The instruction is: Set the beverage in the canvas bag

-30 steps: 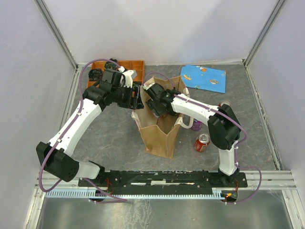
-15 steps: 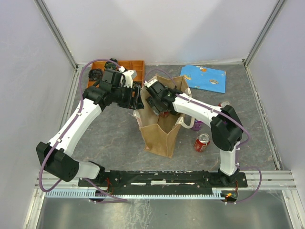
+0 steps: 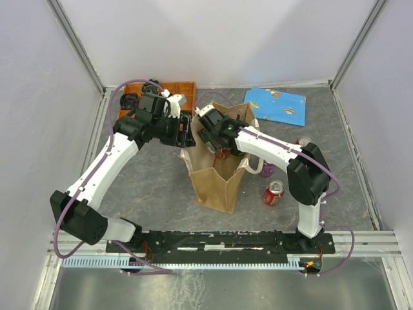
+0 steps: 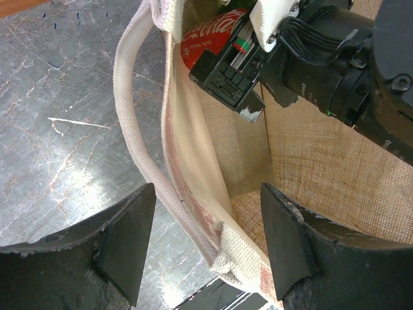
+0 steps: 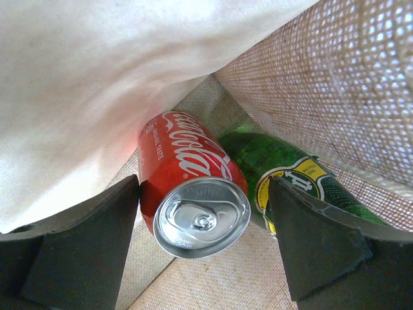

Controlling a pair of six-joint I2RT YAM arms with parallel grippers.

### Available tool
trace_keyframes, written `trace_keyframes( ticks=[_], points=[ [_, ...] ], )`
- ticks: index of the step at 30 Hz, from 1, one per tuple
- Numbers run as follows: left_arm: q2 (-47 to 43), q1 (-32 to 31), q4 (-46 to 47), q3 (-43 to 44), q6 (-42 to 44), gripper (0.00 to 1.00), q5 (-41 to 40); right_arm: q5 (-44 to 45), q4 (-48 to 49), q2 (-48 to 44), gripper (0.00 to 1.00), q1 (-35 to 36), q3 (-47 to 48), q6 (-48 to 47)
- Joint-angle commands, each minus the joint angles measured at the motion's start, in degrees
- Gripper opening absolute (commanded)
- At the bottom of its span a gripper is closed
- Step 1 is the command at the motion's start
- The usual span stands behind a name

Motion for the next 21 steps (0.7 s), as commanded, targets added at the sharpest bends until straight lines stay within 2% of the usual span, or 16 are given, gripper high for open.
trace_keyframes(
  ticks=[1,21],
  points=[
    [0.0,-0.2,2.3,1.6,1.7,0.73,1.7,3.6,1.9,-3.9,0.88,-0.1,2.6,-1.4],
    [-0.3,-0.3,2.3,1.0,1.5,0.73,2.4,9.0,8.8,-4.9,0.88,-0.1,-0.8,-6.3]
  ],
)
